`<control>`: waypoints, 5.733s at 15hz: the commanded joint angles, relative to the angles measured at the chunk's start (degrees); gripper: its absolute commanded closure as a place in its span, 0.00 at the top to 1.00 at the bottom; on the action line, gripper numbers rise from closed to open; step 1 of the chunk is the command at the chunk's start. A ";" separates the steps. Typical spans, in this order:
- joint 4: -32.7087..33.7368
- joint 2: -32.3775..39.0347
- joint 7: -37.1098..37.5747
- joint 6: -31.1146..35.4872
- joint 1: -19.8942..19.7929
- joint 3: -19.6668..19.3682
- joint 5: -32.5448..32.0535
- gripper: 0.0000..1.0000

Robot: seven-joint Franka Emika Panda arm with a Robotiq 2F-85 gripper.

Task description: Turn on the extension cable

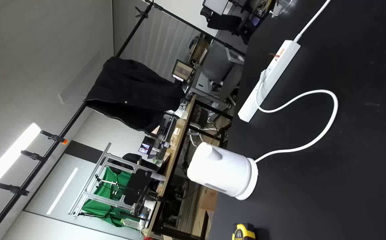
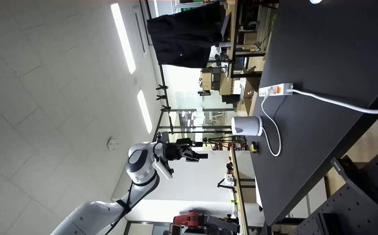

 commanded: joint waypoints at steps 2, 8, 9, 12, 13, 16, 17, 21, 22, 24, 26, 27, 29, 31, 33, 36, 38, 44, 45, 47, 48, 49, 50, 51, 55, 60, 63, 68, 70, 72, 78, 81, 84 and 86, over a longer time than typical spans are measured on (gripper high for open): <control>0.11 0.09 0.33 0.00 1.17 -1.09 -0.38 1.00; 0.12 0.09 0.33 0.02 1.17 -1.08 -0.38 1.00; 0.12 0.09 0.33 0.02 1.17 -1.08 -0.38 1.00; 0.12 0.09 0.33 0.02 1.17 -1.08 -0.38 1.00; 0.12 0.09 0.33 0.03 1.17 -1.08 -0.38 1.00; 1.59 3.39 0.64 2.24 -0.32 -2.90 -0.77 1.00; 1.91 4.45 0.07 3.31 -0.66 -3.81 -0.55 1.00; 4.60 11.39 -2.87 9.72 -2.38 -8.48 1.49 1.00; 5.75 13.68 -2.76 11.28 -2.86 -9.49 2.26 1.00; 8.45 17.96 -1.77 13.21 -3.57 -11.02 3.81 1.00; 11.97 22.49 -0.81 14.18 -4.12 -12.21 4.81 0.73; 13.81 24.47 -0.51 14.13 -4.26 -12.69 5.20 0.67; 18.12 28.52 -0.35 13.04 -4.43 -13.57 6.18 0.51; 22.15 32.01 -0.33 11.67 -4.42 -14.29 6.51 0.39; 25.77 34.95 -0.86 9.89 -4.40 -14.78 6.85 0.25; 30.39 38.17 -1.00 7.67 -4.44 -15.03 8.32 0.05; 33.11 39.73 -1.70 5.97 -4.47 -14.86 9.30 0.00; 32.58 39.79 -2.16 6.40 -4.22 -14.95 8.90 0.01; 32.66 39.85 -2.17 6.31 -4.23 -14.94 8.98 0.01; 32.68 39.86 -2.18 6.15 -4.23 -14.94 9.03 0.01; 32.69 39.86 -2.19 6.10 -4.23 -14.94 9.04 0.01; 32.70 39.86 -2.19 6.08 -4.23 -14.94 9.04 0.01; 32.70 39.86 -2.20 6.07 -4.23 -14.94 9.04 0.01; 32.70 39.86 -2.20 6.07 -4.23 -14.94 9.04 0.01; 34.97 42.18 -1.57 6.71 -4.54 -14.93 10.05 0.00; 38.64 49.00 -0.55 21.42 -5.75 -14.06 17.65 0.00; 41.42 52.53 -0.07 23.93 -6.04 -13.00 22.20 0.00; 42.69 55.09 2.99 18.55 -4.39 -14.11 21.44 0.00; 43.58 55.93 3.31 15.37 -3.99 -14.82 19.58 0.00; 41.21 55.10 0.75 17.92 -4.73 -13.80 20.80 0.01; 41.76 55.29 0.89 17.00 -4.71 -13.98 20.28 0.01; 40.78 56.78 1.07 19.73 -4.25 -13.70 20.41 0.00; 41.46 59.59 1.29 21.09 -3.80 -13.38 20.26 0.00; 41.73 61.24 1.64 22.68 -3.28 -13.45 20.02 0.00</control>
